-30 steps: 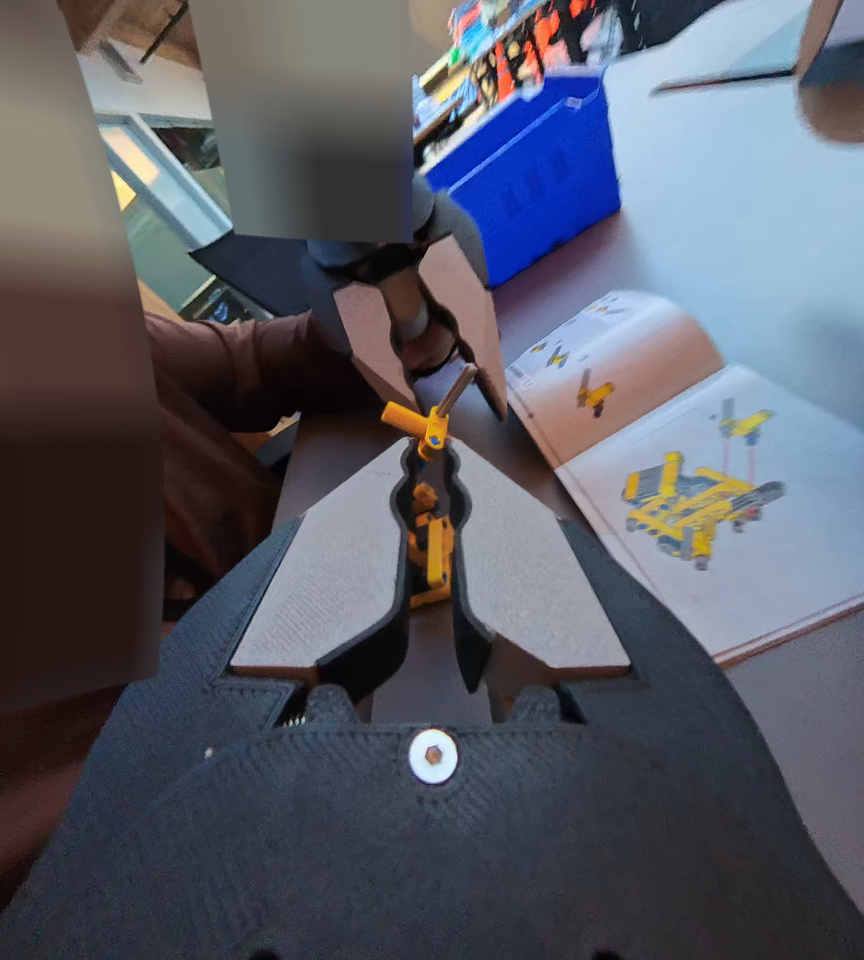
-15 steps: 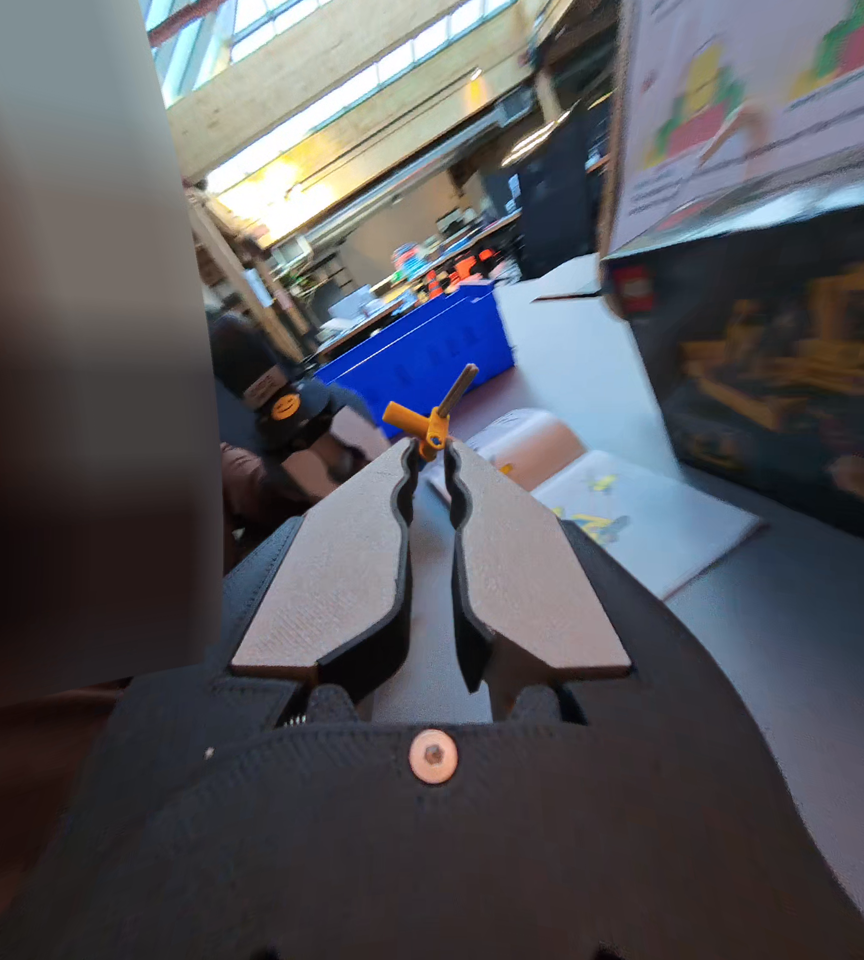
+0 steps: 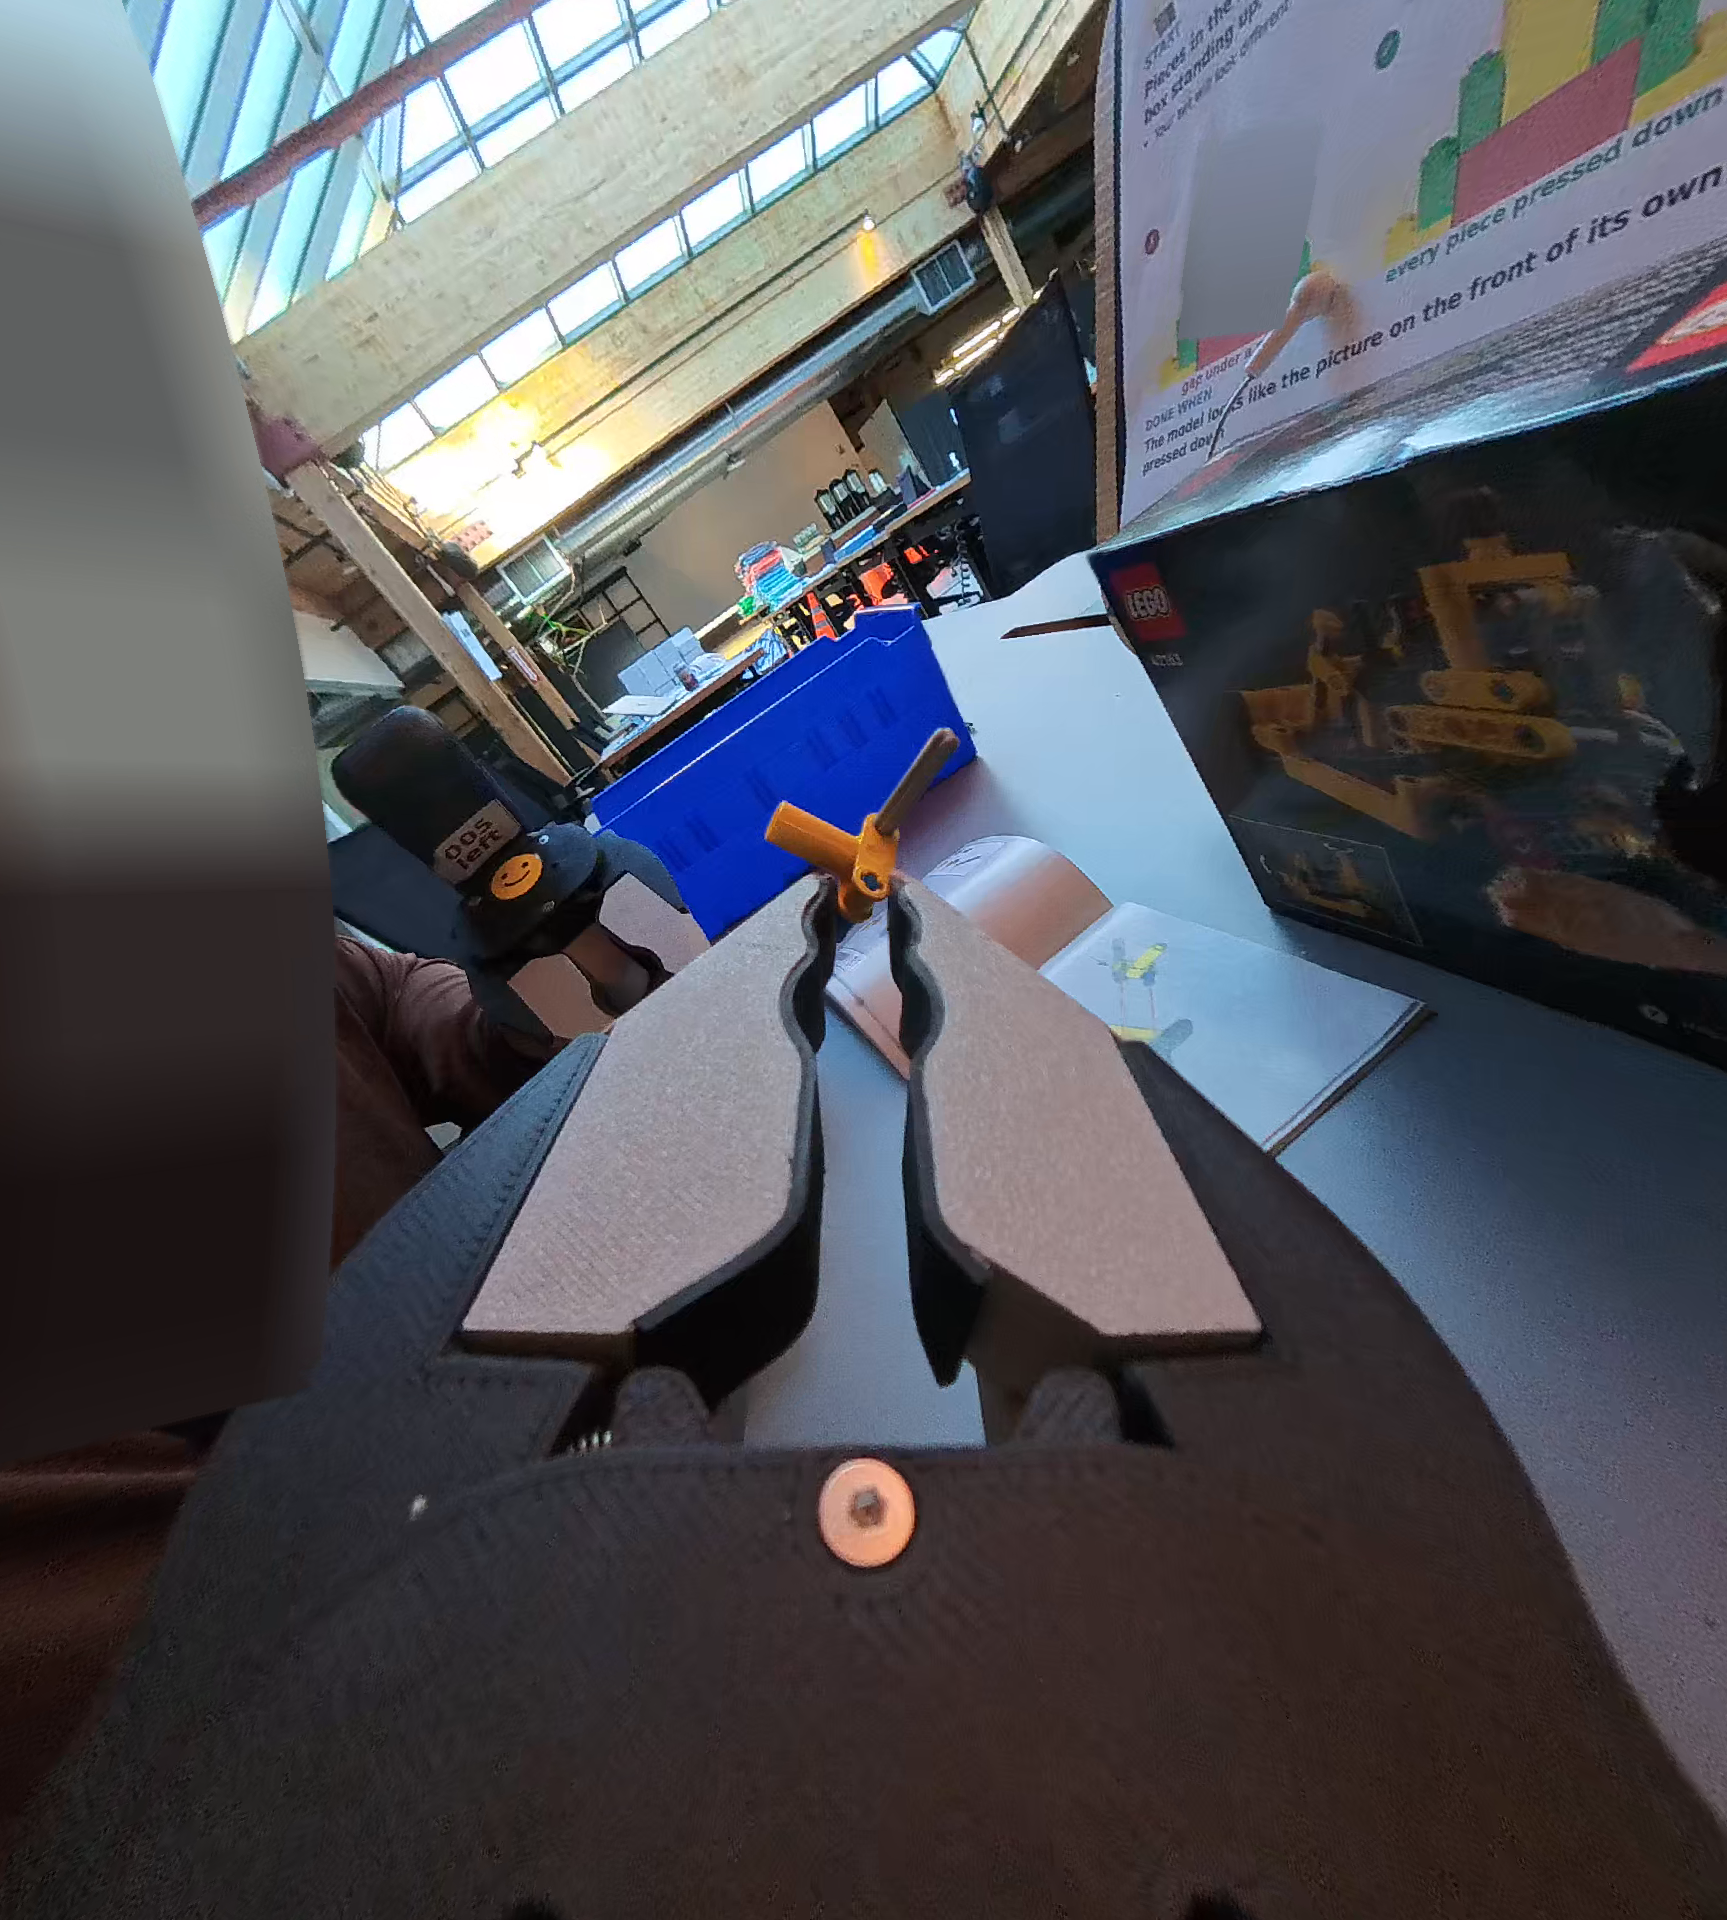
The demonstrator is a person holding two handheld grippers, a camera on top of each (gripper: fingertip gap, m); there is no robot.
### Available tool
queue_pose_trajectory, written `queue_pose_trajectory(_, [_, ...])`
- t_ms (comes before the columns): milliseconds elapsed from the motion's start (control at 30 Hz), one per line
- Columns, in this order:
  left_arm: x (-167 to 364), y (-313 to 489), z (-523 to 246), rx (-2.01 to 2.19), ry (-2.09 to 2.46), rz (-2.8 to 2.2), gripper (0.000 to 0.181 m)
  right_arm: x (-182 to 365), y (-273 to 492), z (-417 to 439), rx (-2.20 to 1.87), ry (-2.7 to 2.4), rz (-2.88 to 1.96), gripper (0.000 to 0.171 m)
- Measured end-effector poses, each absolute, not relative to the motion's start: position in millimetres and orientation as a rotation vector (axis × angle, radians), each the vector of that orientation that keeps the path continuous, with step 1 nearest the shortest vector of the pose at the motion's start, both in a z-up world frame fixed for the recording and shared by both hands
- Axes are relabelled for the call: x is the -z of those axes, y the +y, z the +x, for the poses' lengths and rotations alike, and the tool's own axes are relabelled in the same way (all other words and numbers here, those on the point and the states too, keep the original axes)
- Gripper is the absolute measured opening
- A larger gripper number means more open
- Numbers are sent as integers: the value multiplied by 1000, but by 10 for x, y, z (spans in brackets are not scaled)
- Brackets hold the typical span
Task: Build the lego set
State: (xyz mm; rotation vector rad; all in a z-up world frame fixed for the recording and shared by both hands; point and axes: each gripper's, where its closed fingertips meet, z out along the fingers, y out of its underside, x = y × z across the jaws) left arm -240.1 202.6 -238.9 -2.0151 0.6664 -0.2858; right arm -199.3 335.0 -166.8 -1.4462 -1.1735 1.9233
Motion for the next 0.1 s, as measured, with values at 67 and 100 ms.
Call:
queue_pose_trajectory(67, [2381,2038,-2415,298,655,-2015,23,1682,3384,-1989,-1927,-1157,-1461,5])
queue_pose_trajectory(100, [2376,2043,-2420,306,650,-2013,23,1686,3397,-1986,-1935,-1149,-1466,5])
